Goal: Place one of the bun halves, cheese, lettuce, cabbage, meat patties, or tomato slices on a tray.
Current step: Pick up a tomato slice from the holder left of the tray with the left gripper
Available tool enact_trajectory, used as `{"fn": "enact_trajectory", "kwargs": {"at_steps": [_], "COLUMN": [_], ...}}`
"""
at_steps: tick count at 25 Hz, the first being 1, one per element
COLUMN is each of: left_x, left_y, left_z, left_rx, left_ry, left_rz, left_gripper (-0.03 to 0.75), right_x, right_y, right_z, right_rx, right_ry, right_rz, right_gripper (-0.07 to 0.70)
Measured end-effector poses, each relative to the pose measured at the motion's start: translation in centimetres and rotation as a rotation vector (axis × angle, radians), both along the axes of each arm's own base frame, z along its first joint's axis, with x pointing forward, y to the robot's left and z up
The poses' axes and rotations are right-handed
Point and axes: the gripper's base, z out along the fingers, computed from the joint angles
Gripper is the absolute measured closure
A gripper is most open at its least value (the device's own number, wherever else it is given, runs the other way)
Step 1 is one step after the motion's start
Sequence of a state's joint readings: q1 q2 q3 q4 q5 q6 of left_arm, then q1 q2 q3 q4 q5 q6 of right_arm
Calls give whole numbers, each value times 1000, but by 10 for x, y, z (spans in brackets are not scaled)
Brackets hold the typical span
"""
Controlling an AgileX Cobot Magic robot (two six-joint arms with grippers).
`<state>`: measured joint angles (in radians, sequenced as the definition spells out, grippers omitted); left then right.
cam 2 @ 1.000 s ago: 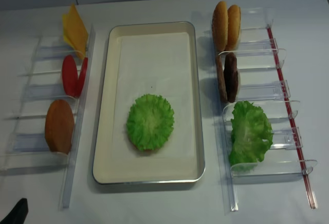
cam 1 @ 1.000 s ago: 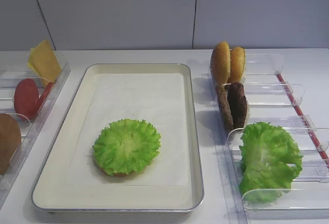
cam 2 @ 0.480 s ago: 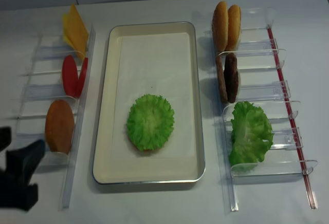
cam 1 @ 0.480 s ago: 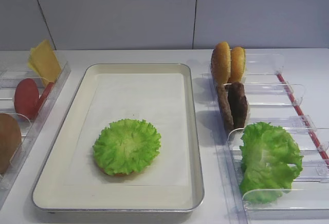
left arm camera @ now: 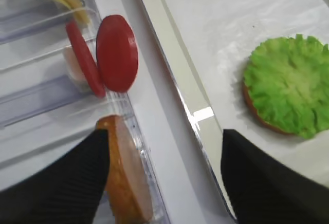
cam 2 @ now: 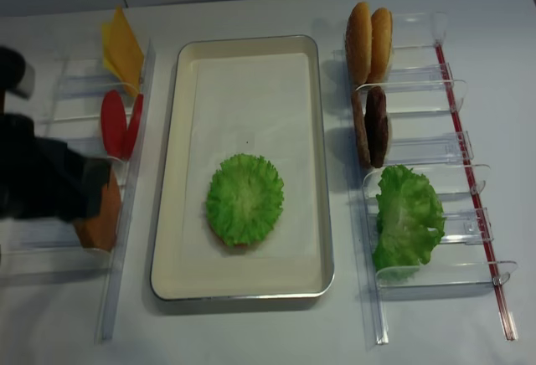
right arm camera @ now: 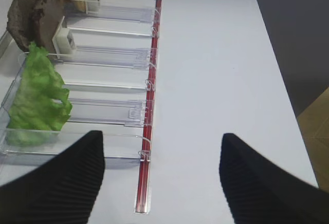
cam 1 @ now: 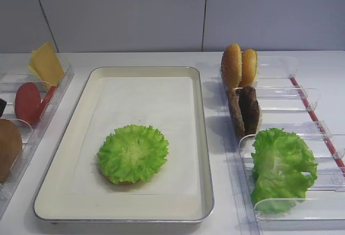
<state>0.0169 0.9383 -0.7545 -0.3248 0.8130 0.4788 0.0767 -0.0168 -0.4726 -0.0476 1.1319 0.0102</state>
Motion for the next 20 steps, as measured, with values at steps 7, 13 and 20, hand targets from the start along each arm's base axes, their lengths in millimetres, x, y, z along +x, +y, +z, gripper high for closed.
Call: {"fn": "enact_trajectory", "kwargs": {"at_steps": [7, 13, 20], "left_x": [52, 89, 118], "left_y": [-32, -50, -62], "left_z": [-5, -29, -49], "left_rx": [60, 241, 349], "left_ry": [9, 73, 59], "left_rz": [-123, 24, 130], "left_gripper": [279, 279, 279], "right_x": [0, 0, 0], "right_y": [0, 0, 0], "right_z": [0, 0, 0], "right_rx": [2, 2, 2], "right_ry": [0, 0, 0], "right_rz": [-1, -1, -1], "right_gripper": [135, 135, 136]}}
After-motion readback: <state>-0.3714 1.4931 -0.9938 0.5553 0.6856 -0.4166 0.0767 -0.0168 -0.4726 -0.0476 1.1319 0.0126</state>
